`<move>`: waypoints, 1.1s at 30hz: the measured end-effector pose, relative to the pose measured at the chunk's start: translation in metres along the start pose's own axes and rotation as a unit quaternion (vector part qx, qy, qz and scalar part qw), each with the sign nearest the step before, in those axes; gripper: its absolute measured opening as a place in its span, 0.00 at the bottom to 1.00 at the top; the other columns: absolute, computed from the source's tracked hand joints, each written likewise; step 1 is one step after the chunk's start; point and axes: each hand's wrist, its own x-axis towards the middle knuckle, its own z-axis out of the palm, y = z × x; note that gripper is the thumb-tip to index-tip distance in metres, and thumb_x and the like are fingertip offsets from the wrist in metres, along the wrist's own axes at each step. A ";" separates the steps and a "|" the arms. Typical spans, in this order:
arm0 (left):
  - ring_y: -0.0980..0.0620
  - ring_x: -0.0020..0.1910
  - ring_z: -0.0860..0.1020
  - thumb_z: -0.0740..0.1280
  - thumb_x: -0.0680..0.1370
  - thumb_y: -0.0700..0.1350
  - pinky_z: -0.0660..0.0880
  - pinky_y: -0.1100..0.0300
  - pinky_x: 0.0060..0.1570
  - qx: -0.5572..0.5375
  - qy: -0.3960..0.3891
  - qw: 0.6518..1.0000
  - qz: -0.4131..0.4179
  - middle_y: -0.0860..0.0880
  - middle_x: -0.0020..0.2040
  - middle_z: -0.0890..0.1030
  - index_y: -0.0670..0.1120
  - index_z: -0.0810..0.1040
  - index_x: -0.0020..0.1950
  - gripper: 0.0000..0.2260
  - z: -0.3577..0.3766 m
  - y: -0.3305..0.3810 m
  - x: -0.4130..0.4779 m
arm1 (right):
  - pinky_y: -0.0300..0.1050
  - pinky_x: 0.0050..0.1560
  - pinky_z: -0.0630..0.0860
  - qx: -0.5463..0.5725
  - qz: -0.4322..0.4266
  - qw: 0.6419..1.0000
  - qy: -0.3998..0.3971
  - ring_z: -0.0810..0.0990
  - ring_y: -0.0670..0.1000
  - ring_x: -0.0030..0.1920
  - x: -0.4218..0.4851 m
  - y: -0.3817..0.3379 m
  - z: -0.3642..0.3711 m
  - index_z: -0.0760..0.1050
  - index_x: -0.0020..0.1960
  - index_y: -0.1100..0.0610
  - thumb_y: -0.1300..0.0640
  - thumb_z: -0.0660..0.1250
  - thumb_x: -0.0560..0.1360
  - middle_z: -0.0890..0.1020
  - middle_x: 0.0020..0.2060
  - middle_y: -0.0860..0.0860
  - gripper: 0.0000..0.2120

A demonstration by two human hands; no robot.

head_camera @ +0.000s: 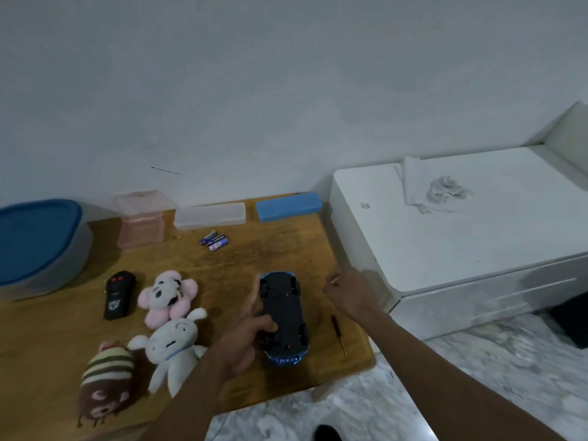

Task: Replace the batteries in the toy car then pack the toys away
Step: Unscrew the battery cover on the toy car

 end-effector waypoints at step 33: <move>0.45 0.64 0.74 0.68 0.67 0.21 0.79 0.48 0.50 0.129 -0.021 0.990 0.051 0.51 0.68 0.71 0.68 0.46 0.75 0.56 0.000 0.024 0.001 | 0.40 0.53 0.72 -0.006 -0.215 0.970 -0.116 0.76 0.49 0.56 -0.014 -0.083 -0.003 0.80 0.47 0.49 0.60 0.75 0.68 0.79 0.53 0.48 0.10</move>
